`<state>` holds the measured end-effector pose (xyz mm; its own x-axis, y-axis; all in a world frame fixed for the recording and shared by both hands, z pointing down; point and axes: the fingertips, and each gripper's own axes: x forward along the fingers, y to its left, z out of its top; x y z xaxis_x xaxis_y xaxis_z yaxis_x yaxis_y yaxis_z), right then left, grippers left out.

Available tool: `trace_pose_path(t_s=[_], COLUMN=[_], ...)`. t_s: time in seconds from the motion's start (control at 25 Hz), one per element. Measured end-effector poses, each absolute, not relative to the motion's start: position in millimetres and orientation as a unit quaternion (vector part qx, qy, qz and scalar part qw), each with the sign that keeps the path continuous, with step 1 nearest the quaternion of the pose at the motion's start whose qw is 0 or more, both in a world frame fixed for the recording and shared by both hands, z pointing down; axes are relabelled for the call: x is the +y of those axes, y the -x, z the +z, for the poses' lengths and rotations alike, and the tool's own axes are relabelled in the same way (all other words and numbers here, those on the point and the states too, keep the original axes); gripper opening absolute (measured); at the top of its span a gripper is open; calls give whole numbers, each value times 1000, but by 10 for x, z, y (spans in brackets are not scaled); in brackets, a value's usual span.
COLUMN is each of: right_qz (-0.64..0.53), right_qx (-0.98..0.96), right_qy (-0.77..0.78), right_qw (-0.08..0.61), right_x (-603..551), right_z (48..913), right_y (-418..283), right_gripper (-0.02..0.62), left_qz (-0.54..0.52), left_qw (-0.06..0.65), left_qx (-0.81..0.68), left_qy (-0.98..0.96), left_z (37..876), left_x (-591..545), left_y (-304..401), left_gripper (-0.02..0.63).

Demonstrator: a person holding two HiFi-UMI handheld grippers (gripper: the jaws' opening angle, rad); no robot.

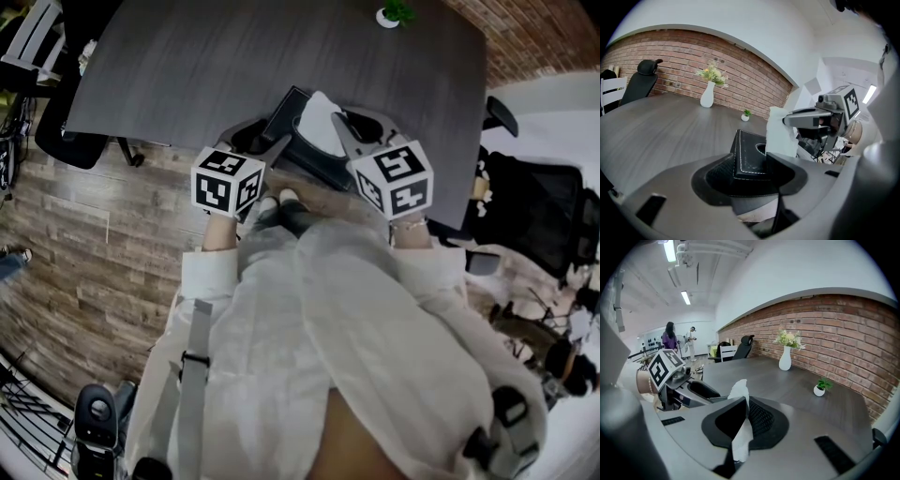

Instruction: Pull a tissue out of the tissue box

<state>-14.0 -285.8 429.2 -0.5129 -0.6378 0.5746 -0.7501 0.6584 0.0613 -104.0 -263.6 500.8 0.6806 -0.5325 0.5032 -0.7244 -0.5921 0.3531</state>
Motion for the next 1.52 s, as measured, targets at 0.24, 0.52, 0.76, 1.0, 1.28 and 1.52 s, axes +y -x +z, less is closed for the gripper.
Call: trace_pose_path(t_s=[0.24, 0.52, 0.76, 1.0, 1.28, 1.52], right_qz=[87, 82, 75, 69, 66, 69], right_qx=[-866, -867, -868, -871, -874, -874], right_qy=[-404, -410, -418, -423, -427, -437], right_qw=[281, 272, 258, 242, 221, 202], right_x=[-2895, -2902, -2963, -2953, -2942, -2931], right_z=[4183, 4090, 3948, 3846, 3760, 3684], right_y=[152, 128, 78, 78, 25, -22], right_gripper=[11, 11, 11, 11, 11, 11], left_qz=[177, 179, 179, 179, 178, 173], left_qw=[275, 275, 275, 275, 273, 272], left_qx=[-360, -363, -366, -368, -372, -376], left_qy=[-874, -872, -871, -870, -869, -869], left_z=[5010, 5009, 5000, 5004, 5004, 4996], left_x=[-2641, -2635, -2637, -2629, -2629, -2628], left_y=[1039, 1043, 1039, 1048, 1038, 1055], left_gripper=[202, 202, 202, 202, 202, 202])
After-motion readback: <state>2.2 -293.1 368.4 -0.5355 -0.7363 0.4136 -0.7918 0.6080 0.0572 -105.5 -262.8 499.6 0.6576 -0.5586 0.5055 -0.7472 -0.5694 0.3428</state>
